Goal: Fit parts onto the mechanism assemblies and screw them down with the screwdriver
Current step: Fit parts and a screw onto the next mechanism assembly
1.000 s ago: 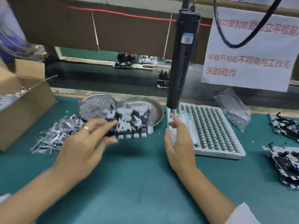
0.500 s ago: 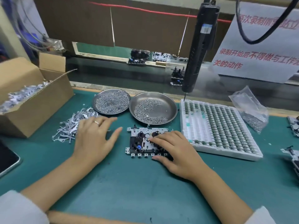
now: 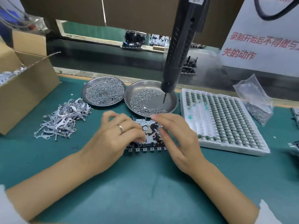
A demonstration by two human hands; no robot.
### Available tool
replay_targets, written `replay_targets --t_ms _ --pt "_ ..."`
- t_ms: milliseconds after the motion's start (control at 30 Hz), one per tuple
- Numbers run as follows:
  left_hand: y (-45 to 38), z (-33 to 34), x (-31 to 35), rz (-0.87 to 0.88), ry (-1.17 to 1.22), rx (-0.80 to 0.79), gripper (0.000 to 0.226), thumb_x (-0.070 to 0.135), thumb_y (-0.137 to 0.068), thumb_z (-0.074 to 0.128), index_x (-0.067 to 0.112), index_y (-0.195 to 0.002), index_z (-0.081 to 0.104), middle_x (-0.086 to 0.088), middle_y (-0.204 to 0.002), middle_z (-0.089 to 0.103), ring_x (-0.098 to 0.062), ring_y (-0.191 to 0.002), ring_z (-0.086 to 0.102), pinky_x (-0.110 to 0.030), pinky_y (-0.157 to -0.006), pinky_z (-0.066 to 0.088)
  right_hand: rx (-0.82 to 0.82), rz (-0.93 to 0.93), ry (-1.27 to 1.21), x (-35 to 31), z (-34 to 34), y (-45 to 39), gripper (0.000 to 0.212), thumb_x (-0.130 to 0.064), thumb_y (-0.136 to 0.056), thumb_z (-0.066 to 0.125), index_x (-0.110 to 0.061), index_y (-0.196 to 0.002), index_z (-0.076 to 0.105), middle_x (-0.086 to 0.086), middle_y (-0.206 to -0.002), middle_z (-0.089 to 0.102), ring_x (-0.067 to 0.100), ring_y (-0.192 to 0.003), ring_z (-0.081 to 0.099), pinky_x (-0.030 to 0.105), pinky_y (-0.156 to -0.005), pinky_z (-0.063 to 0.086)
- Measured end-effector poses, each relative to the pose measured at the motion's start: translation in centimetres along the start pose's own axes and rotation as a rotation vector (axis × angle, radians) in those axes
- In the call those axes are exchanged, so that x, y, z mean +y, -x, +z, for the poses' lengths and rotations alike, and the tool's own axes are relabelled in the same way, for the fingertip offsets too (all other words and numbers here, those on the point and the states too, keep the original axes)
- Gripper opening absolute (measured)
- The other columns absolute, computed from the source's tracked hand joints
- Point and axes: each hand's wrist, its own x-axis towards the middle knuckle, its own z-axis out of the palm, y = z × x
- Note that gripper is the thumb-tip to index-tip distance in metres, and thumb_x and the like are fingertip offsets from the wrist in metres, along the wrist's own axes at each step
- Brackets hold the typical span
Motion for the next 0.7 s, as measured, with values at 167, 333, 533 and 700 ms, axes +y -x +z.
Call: replay_targets --t_ms 167,333,533,700 --pt "-0.9 1.3 -0.4 0.017 -0.011 -0.051 0.040 0.019 -0.102 0.039 0.016 -0.082 0.073 0.006 -0.087 0.069 -0.017 -0.078 0.056 -0.035 -0.078 0.029 -0.073 0.133 0.035 0.6 0.3 0.2 0.026 -0.017 -0.092 0.058 -0.008 -0.114 0.068 0.002 -0.090 0.065 0.019 -0.097 0.051 0.036 -0.085 0.046" --pt "-0.2 1.9 -0.2 -0.188 0.350 -0.058 0.015 0.030 -0.093 0.052 0.031 -0.097 0.066 0.016 -0.092 0.063 -0.004 -0.082 0.052 -0.034 -0.084 0.029 0.014 0.195 0.039 0.7 1.3 0.4 0.020 -0.007 -0.082 0.066 -0.003 -0.100 0.073 -0.006 -0.067 0.056 0.023 -0.074 0.051 0.025 -0.066 0.043" --pt "0.4 2.2 0.1 -0.382 0.469 -0.094 0.009 0.037 -0.086 0.062 0.041 -0.093 0.059 0.027 -0.090 0.062 0.009 -0.087 0.051 -0.028 -0.090 0.026 -0.028 0.310 0.009 0.7 1.5 0.8 0.018 -0.009 -0.081 0.070 -0.010 -0.098 0.075 0.010 -0.076 0.059 0.020 -0.076 0.056 0.015 -0.069 0.040" --pt "0.5 2.4 0.0 -0.540 0.552 -0.102 0.011 0.039 -0.079 0.062 0.046 -0.087 0.061 0.036 -0.082 0.060 0.015 -0.086 0.048 -0.018 -0.087 0.025 -0.046 0.282 -0.081 0.7 1.4 1.1 0.019 -0.003 -0.085 0.068 -0.008 -0.102 0.073 0.006 -0.077 0.069 0.026 -0.073 0.060 0.034 -0.068 0.050"
